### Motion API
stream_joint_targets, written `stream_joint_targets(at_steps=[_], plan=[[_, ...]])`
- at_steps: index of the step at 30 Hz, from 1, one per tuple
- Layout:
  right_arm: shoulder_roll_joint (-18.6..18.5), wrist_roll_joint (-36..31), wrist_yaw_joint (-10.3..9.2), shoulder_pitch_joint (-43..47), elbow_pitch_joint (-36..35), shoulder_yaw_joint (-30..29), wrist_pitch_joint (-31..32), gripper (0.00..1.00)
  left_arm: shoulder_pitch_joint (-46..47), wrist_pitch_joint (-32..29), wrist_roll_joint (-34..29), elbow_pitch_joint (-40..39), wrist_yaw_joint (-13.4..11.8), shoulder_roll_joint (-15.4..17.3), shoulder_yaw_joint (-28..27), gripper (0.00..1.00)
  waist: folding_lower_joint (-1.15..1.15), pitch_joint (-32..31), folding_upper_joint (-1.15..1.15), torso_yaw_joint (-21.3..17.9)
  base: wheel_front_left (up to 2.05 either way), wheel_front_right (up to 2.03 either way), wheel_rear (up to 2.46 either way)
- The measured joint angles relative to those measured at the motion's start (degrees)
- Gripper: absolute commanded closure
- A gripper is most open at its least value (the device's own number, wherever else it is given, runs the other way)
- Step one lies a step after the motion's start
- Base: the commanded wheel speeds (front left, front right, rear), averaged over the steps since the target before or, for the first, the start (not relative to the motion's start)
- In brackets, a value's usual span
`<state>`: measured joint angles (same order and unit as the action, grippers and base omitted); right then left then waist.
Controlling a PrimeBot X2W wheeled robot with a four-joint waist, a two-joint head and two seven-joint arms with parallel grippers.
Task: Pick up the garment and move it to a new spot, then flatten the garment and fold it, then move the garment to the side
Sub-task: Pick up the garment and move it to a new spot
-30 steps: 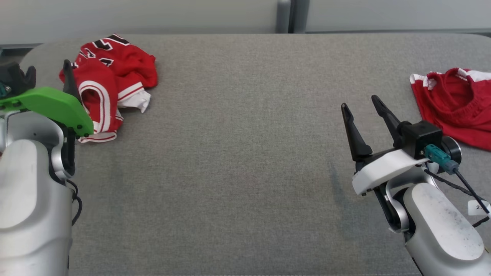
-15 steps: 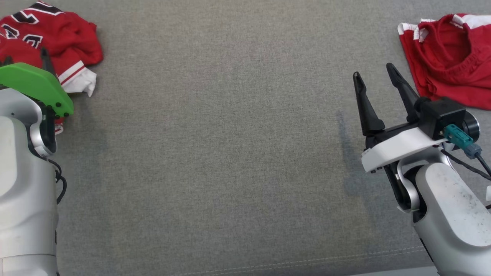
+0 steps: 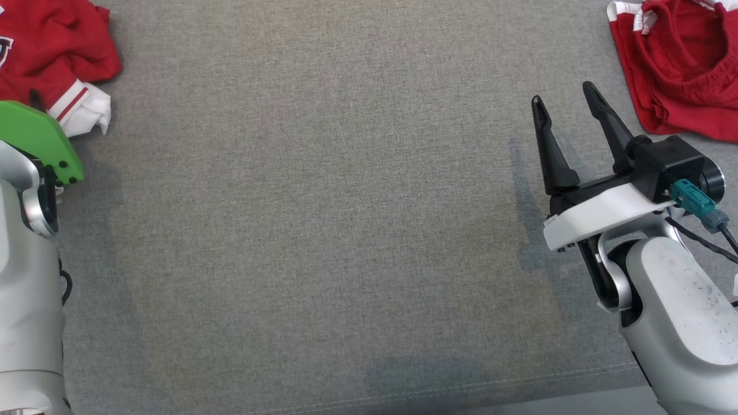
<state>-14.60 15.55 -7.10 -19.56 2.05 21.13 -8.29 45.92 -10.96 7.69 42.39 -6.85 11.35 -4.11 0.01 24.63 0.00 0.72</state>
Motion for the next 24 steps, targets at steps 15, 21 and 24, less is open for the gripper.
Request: stream_joint_targets(at_steps=[15,21,24], plan=[[-0.02,-0.02,0.0,0.01,1.44,-0.45,-0.76,0.0,2.35,6.03,-2.38,3.92,0.0,-3.87,-0.68,1.0,0.0,-1.0,0.0,0.9,0.0,0.0,0.0],[0.29,0.0,0.0,0.04,3.35,-0.46,-1.83,0.0,3.38,11.02,-2.15,3.48,0.09,-5.66,0.77,1.0,-0.01,-3.23,0.0,1.52,0.0,0.0,0.0],[0.65,0.05,0.0,0.12,4.39,-0.46,-2.14,0.0,4.15,13.71,-0.93,2.97,1.38,-7.44,0.91,1.0,0.0,-4.73,0.0,1.79,0.0,0.0,0.0]])
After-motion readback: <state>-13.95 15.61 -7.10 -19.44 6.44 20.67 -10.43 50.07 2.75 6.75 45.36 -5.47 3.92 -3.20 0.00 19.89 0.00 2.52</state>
